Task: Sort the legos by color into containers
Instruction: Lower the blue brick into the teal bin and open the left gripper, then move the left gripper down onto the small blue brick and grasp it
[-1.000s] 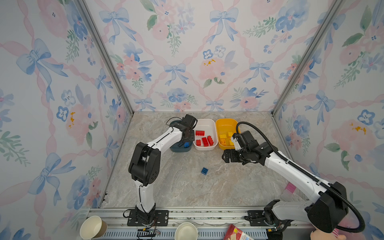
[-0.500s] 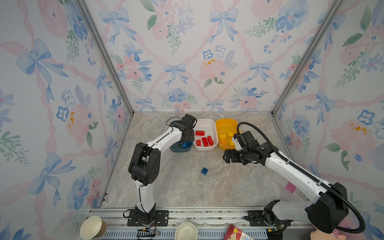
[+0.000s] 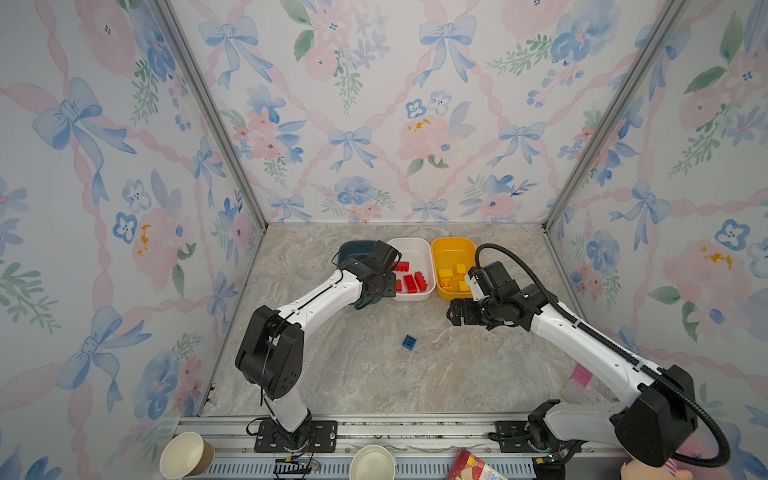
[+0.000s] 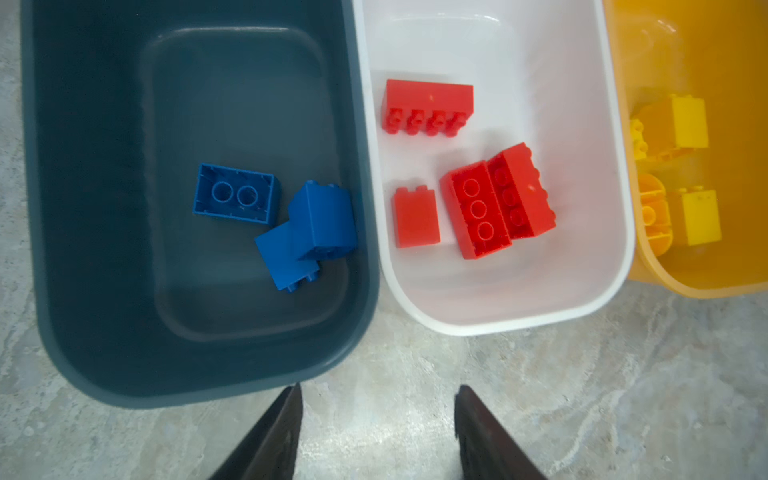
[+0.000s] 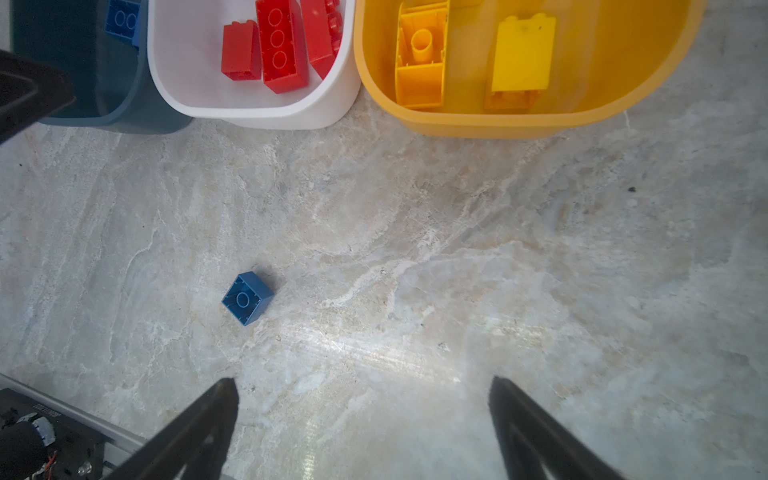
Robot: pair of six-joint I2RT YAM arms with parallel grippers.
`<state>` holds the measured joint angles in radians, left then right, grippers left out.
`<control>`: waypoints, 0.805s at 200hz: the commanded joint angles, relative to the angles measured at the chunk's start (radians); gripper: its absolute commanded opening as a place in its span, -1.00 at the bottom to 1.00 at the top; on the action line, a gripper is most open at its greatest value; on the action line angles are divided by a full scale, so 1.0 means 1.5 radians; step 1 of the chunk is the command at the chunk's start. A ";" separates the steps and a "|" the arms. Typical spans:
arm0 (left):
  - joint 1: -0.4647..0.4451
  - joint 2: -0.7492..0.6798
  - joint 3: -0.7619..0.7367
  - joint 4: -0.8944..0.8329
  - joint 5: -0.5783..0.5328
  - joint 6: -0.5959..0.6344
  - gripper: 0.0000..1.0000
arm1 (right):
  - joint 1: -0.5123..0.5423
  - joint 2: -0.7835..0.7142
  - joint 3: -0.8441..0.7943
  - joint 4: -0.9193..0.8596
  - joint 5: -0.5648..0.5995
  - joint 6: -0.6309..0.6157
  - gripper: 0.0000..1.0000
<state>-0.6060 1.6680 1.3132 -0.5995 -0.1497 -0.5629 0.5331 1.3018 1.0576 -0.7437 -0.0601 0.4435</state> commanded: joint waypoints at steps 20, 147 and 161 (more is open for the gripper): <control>-0.054 -0.059 -0.061 -0.004 0.009 -0.030 0.25 | -0.015 -0.021 -0.032 -0.017 -0.011 -0.008 0.94; -0.198 -0.015 -0.098 -0.006 0.044 -0.034 0.29 | -0.040 -0.053 -0.088 -0.020 -0.021 -0.005 0.94; -0.205 0.007 -0.081 -0.006 0.047 -0.027 0.29 | -0.043 -0.056 -0.092 -0.020 -0.021 -0.002 0.94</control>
<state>-0.8974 1.6226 1.1538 -0.5995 -0.0971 -0.6060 0.4808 1.2430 0.9371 -0.7498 -0.0830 0.4416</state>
